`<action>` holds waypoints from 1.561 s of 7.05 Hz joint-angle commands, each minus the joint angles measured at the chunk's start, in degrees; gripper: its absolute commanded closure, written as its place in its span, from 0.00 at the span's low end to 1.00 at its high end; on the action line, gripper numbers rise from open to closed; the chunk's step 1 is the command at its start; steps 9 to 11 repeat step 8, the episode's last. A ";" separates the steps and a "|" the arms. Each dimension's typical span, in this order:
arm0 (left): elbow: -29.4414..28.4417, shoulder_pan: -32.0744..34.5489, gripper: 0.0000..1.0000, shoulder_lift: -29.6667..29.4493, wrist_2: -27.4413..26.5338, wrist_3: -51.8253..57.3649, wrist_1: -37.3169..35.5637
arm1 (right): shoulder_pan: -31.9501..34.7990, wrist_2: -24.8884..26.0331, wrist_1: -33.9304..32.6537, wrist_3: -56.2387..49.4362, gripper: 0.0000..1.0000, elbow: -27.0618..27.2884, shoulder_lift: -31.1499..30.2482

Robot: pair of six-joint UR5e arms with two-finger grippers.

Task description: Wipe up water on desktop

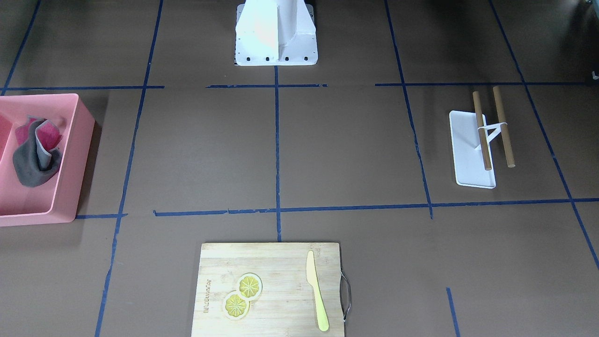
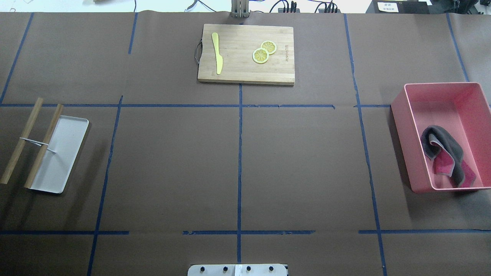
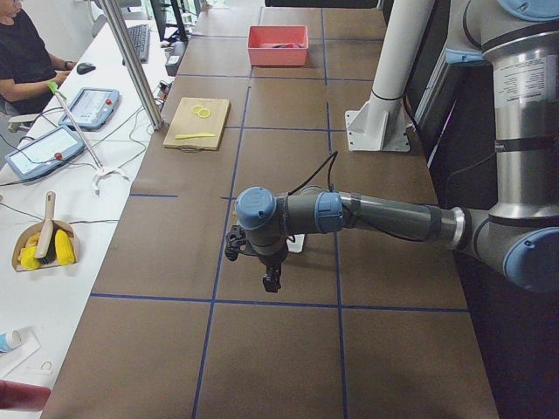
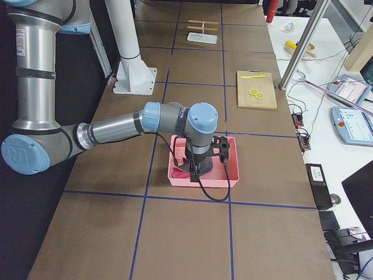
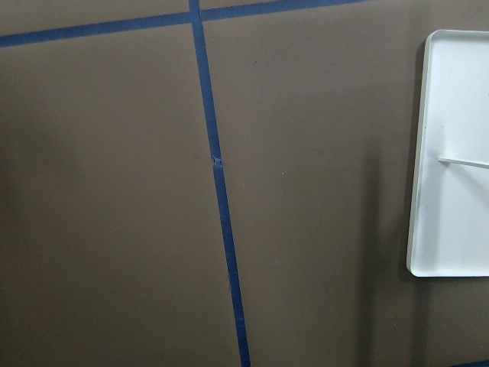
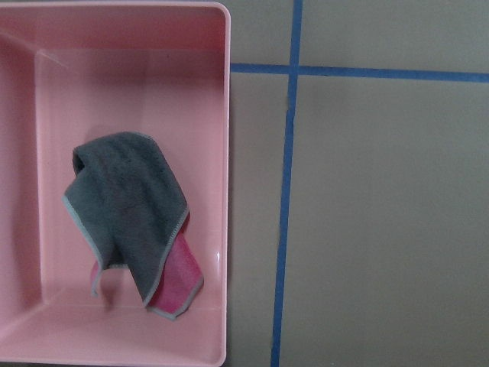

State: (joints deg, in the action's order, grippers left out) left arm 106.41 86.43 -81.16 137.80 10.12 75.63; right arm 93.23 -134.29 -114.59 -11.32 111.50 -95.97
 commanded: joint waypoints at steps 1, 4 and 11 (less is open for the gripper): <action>0.37 -0.04 0.00 -0.49 0.18 0.07 0.04 | -0.07 1.75 -0.02 -1.51 0.00 0.20 -2.81; -0.40 -0.39 0.00 -1.80 0.01 0.42 1.97 | -0.07 1.23 0.16 -1.69 0.00 2.47 -1.42; 1.16 -0.12 0.00 -2.16 0.01 0.42 1.45 | -0.15 1.31 3.92 -0.98 0.00 -1.18 0.25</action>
